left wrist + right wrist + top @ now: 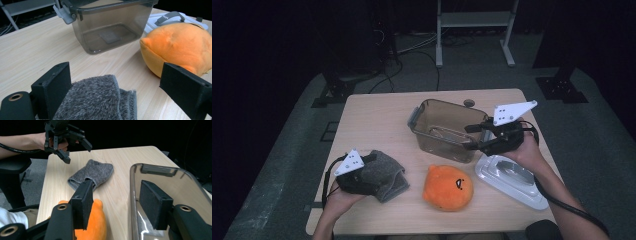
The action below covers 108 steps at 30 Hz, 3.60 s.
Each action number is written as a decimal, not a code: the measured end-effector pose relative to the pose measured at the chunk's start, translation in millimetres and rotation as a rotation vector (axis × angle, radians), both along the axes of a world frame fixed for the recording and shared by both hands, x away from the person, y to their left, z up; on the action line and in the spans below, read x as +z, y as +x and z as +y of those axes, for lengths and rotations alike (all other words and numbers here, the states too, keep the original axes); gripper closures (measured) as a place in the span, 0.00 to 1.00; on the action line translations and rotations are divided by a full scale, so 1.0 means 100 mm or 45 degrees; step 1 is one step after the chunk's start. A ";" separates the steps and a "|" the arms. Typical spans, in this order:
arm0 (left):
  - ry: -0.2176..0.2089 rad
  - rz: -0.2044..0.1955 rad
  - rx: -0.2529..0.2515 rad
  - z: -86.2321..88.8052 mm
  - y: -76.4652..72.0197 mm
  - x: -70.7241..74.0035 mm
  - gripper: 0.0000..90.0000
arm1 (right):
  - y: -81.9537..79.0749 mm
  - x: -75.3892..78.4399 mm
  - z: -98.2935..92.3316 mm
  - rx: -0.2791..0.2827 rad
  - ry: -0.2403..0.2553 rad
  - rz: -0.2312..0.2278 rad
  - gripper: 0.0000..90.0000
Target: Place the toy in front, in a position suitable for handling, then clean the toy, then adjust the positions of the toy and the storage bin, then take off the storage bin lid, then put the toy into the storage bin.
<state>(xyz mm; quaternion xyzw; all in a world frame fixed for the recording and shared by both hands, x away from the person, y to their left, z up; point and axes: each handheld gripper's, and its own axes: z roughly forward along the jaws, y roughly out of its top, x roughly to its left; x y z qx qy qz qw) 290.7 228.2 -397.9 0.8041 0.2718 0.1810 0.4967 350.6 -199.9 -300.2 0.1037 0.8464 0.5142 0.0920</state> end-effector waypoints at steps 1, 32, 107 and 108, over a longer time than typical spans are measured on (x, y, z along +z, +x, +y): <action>0.002 0.001 -0.001 0.00 0.00 0.00 0.10 | 0.00 -0.01 0.03 0.005 -0.001 0.007 0.48; -0.018 -0.012 -0.007 -0.02 0.03 0.04 0.10 | -0.08 -0.03 0.11 0.042 0.011 0.008 0.47; 0.006 0.000 -0.009 0.01 0.08 0.00 0.10 | -0.32 -0.83 0.72 0.134 -0.338 0.172 0.89; 0.005 0.000 -0.008 0.01 0.08 0.00 0.10 | -0.32 -0.82 0.72 0.132 -0.325 0.182 0.89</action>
